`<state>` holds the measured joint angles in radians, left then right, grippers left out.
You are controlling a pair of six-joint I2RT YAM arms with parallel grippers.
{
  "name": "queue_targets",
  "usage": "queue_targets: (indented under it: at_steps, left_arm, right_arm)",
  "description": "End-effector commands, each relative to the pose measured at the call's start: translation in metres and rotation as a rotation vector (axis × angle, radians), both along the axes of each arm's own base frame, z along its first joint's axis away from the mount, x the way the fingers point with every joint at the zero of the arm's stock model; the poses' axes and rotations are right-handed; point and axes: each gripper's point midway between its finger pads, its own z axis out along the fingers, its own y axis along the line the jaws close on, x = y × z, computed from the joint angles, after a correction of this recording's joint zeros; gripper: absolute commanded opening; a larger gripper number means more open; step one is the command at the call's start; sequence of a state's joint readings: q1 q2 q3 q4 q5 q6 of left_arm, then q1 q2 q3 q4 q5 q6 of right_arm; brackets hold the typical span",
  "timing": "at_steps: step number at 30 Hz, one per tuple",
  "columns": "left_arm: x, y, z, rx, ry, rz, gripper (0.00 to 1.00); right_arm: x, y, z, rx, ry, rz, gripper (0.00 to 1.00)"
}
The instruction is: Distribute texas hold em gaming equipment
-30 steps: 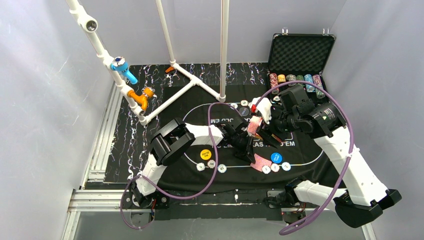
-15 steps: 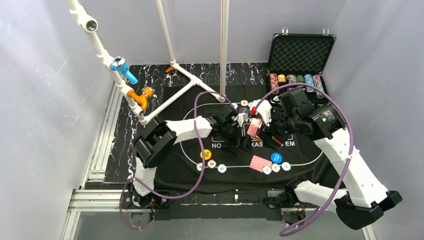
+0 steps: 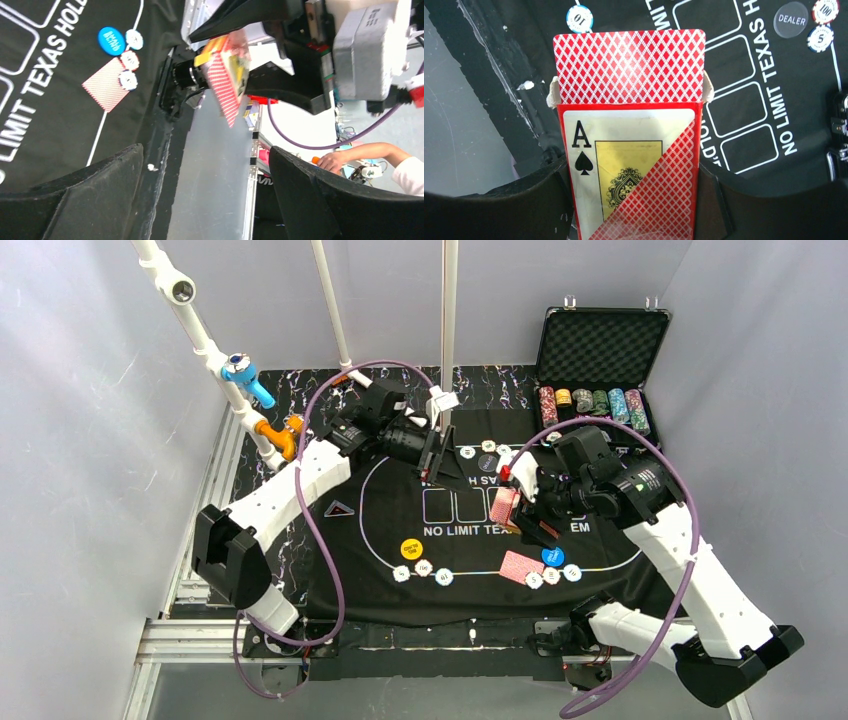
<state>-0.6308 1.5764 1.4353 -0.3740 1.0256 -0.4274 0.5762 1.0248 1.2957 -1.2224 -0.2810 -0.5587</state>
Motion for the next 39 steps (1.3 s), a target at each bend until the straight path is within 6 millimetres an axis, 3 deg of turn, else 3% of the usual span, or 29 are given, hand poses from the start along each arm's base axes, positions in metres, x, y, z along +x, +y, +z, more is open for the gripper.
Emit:
queue_targets:
  at_steps: [1,5,12,16,19,21,25,29,33,39]
  left_arm:
    - [-0.023,-0.025,0.035,-0.093,0.046,-0.065,0.92]
    - [-0.024,-0.042,0.029,-0.069,0.065,-0.052,0.85]
    - [-0.024,-0.053,-0.008,0.065,0.093,-0.01,0.63]
    - [-0.021,-0.052,-0.013,0.074,0.121,0.009,0.52]
    - [-0.006,-0.043,-0.02,0.074,0.205,0.081,0.42]
    - [0.007,-0.035,-0.019,0.044,0.246,0.117,0.39]
    - [0.007,-0.031,-0.007,0.002,0.198,0.098,0.36]
    - [0.005,-0.031,0.013,-0.065,0.14,0.078,0.42]
    - [0.003,-0.032,0.027,-0.126,0.126,0.073,0.66]
    - [0.007,-0.032,0.022,-0.108,0.139,0.111,0.76]
  right_arm:
    - [0.012,0.021,0.019,0.101,-0.076,0.058,0.01]
    - [0.015,0.023,0.024,0.114,-0.101,0.059,0.01]
    - [0.017,0.023,0.03,0.125,-0.119,0.043,0.01]
    - [0.017,0.021,0.032,0.127,-0.128,0.038,0.01]
    - [0.017,0.019,0.032,0.118,-0.132,0.032,0.01]
    - [0.016,0.018,0.031,0.114,-0.133,0.035,0.01]
    - [0.015,0.018,0.027,0.108,-0.121,0.038,0.01]
    - [0.016,0.018,0.021,0.095,-0.108,0.039,0.01]
    - [0.018,0.019,0.02,0.092,-0.107,0.045,0.01]
    - [0.021,0.022,0.021,0.096,-0.107,0.052,0.01]
